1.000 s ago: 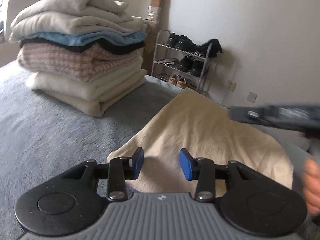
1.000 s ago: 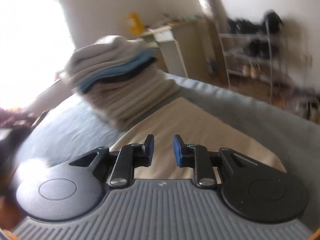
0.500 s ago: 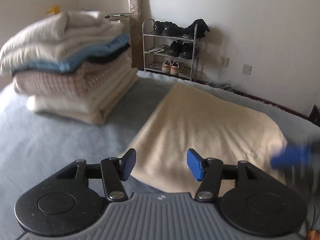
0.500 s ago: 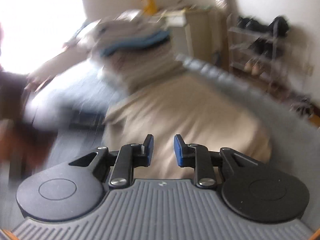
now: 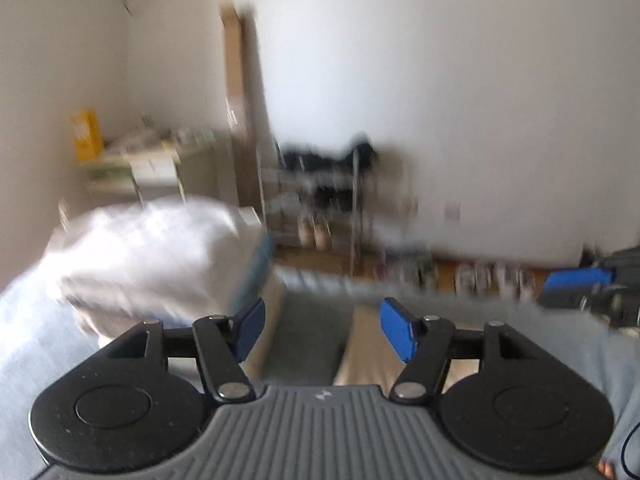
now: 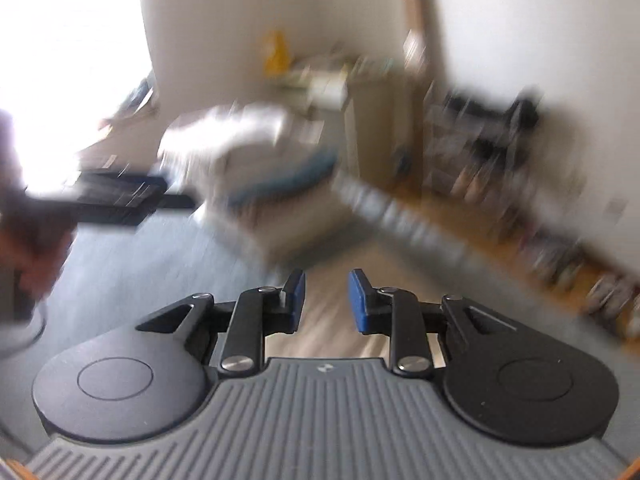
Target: Fold clothes
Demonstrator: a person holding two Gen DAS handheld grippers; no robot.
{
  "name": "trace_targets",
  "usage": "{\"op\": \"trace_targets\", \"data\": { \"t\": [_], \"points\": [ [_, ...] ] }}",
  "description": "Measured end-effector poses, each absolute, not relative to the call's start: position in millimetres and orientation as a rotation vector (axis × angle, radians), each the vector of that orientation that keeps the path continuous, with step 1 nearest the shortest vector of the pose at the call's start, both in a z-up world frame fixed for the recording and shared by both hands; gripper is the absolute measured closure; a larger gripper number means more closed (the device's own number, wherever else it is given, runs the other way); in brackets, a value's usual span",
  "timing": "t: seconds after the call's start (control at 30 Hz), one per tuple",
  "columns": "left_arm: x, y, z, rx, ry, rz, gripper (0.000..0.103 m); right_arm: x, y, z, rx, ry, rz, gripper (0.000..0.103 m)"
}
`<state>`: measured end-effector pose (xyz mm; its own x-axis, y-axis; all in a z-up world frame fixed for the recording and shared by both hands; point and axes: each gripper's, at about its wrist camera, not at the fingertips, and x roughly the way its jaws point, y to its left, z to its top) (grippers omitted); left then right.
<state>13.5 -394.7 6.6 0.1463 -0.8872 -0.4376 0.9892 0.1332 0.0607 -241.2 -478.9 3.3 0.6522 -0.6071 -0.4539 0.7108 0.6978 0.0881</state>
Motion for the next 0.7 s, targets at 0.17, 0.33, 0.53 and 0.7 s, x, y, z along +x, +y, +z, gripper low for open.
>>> {"op": "trace_targets", "data": {
  "t": [0.17,0.33,0.53,0.7],
  "points": [
    [48,-340,56,0.201,0.317,-1.413,0.025,-245,-449,76,0.241,0.244,-0.929,0.073],
    [69,-297,65,0.139,0.343,-1.486,0.018,-226,-412,105,0.255,0.229,-1.042,0.071],
    [97,-268,57,0.052,0.426,-1.549,0.017,-204,-368,122,0.218,0.232,-1.166,0.064],
    [111,-257,56,-0.016,0.451,-1.615,0.017,-200,-342,128,0.260,0.193,-1.255,0.063]
  ]
}}
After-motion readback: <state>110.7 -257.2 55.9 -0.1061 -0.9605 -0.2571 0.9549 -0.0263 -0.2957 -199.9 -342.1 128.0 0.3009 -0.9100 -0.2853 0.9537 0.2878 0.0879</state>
